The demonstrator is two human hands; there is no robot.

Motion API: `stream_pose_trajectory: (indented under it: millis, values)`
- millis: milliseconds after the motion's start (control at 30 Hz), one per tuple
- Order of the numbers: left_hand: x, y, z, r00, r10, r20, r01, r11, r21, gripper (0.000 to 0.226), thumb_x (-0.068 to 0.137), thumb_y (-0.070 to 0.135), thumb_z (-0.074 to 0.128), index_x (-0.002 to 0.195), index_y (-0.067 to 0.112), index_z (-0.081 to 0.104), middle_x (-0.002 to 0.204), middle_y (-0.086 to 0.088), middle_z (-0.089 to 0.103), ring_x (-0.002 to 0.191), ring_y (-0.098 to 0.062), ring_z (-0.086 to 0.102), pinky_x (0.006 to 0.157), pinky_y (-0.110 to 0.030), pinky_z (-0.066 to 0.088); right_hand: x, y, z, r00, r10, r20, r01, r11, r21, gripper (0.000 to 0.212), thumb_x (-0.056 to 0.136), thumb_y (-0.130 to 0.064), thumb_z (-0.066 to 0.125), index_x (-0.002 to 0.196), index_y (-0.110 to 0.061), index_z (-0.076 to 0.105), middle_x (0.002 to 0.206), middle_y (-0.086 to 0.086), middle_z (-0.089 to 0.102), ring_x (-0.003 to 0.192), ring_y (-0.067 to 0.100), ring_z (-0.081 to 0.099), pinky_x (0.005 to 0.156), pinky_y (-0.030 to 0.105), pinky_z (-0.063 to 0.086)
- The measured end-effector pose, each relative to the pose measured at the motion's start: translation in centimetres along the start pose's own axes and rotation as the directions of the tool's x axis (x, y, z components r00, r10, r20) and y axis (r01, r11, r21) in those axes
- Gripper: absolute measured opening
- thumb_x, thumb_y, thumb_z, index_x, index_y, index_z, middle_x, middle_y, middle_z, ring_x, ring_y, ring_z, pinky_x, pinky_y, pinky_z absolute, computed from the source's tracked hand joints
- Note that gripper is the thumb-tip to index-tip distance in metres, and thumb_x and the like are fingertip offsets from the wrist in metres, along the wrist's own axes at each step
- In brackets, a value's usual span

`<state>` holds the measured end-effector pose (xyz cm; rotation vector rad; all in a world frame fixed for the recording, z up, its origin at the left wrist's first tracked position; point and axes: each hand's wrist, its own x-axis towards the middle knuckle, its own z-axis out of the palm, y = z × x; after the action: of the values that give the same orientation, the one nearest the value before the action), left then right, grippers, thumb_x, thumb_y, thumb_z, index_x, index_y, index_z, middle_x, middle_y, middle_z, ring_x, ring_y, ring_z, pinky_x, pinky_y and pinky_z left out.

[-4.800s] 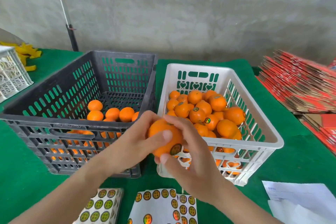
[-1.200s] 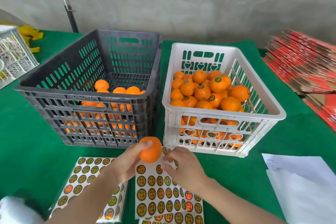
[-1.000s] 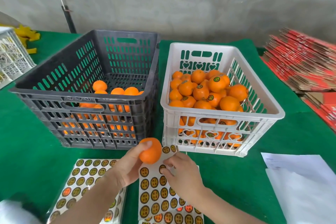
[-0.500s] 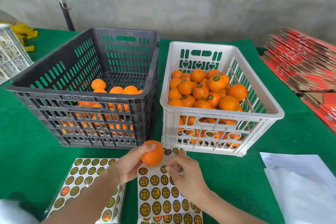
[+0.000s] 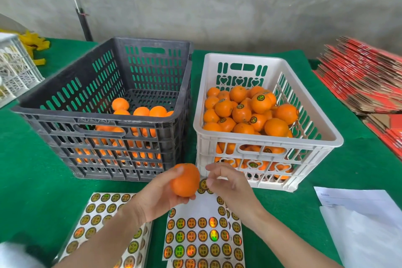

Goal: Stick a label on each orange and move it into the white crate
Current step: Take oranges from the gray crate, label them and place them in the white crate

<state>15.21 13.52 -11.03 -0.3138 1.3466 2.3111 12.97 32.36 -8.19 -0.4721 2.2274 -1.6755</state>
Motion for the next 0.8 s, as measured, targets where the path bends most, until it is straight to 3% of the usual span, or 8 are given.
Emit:
stream_pose_trajectory:
  millis: [67, 133, 300, 467, 567, 700, 800]
  values:
    - [0.1, 0.2, 0.8, 0.999, -0.018, 0.031, 0.019, 0.998, -0.053, 0.094, 0.04, 0.049, 0.091, 0.117, 0.007, 0.056, 0.091, -0.017, 0.068, 0.07, -0.029, 0.062, 0.06, -0.03, 0.052, 0.1, -1.1, 0.3, 0.997, -0.071, 0.028, 0.074, 0.988, -0.138, 0.021, 0.087, -0.015, 0.061, 0.073, -0.029, 0.057, 0.119, -0.015, 0.051, 0.113, -0.001, 0.046, 0.093, 0.014, 0.037]
    - [0.2, 0.3, 1.3, 0.999, 0.0, 0.054, 0.004, 0.997, -0.076, 0.085, 0.045, 0.049, 0.089, 0.113, 0.008, 0.058, 0.091, -0.016, 0.069, 0.07, -0.026, 0.063, 0.061, -0.03, 0.053, 0.2, -1.7, 0.5, 0.993, -0.117, 0.034, 0.122, 0.957, -0.263, 0.021, 0.087, -0.018, 0.061, 0.074, -0.032, 0.053, 0.122, -0.014, 0.047, 0.115, -0.003, 0.041, 0.091, 0.008, 0.031]
    - [0.2, 0.4, 1.6, 0.999, 0.02, 0.035, -0.017, 0.997, -0.075, 0.068, 0.06, 0.042, 0.077, 0.116, 0.009, 0.055, 0.091, -0.013, 0.07, 0.072, -0.023, 0.065, 0.065, -0.031, 0.051, 0.5, -1.9, 0.9, 0.983, -0.183, 0.015, 0.174, 0.902, -0.396, 0.027, 0.088, -0.022, 0.059, 0.073, -0.039, 0.043, 0.121, -0.012, 0.044, 0.116, 0.002, 0.039, 0.085, 0.002, 0.024]
    - [0.0, 0.4, 1.9, 1.0, 0.024, 0.009, -0.024, 0.998, -0.054, 0.073, 0.061, 0.043, 0.073, 0.121, 0.007, 0.053, 0.094, -0.014, 0.068, 0.072, -0.022, 0.064, 0.062, -0.029, 0.052, 0.6, -1.2, 1.3, 0.966, -0.258, -0.024, 0.21, 0.834, -0.51, 0.014, 0.086, -0.028, 0.06, 0.081, -0.031, 0.047, 0.109, -0.016, 0.044, 0.104, -0.002, 0.041, 0.079, -0.002, 0.025]
    - [-0.2, 0.5, 2.0, 0.999, 0.045, -0.019, -0.045, 0.999, -0.005, 0.073, 0.06, 0.044, 0.073, 0.121, 0.009, 0.052, 0.092, -0.012, 0.069, 0.071, -0.022, 0.064, 0.061, -0.028, 0.052, 0.5, -1.2, 1.4, 0.961, -0.273, -0.041, 0.217, 0.84, -0.498, 0.017, 0.08, -0.04, 0.056, 0.089, -0.036, 0.042, 0.102, -0.02, 0.045, 0.094, -0.001, 0.046, 0.077, 0.003, 0.033]
    - [-1.2, 0.8, 2.6, 0.995, 0.089, -0.046, -0.085, 0.993, 0.079, 0.058, 0.07, 0.039, 0.064, 0.119, 0.01, 0.051, 0.091, -0.014, 0.07, 0.07, -0.026, 0.063, 0.056, -0.028, 0.051, 0.2, -2.2, 0.4, 0.985, -0.165, -0.049, 0.135, 0.915, -0.381, 0.051, 0.065, -0.056, 0.058, 0.101, -0.062, 0.022, 0.106, -0.029, 0.046, 0.088, 0.0, 0.055, 0.076, 0.022, 0.051]
    - [-1.7, 2.5, 4.3, 0.978, 0.208, -0.007, -0.205, 0.966, 0.157, 0.062, 0.073, 0.043, 0.059, 0.121, 0.005, 0.052, 0.092, -0.013, 0.07, 0.074, -0.024, 0.066, 0.058, -0.027, 0.053, -0.4, -3.2, 0.1, 0.939, -0.345, -0.004, 0.325, 0.89, -0.32, 0.051, 0.076, -0.053, 0.058, 0.117, -0.057, 0.028, 0.118, -0.025, 0.045, 0.106, -0.004, 0.049, 0.083, 0.018, 0.048]
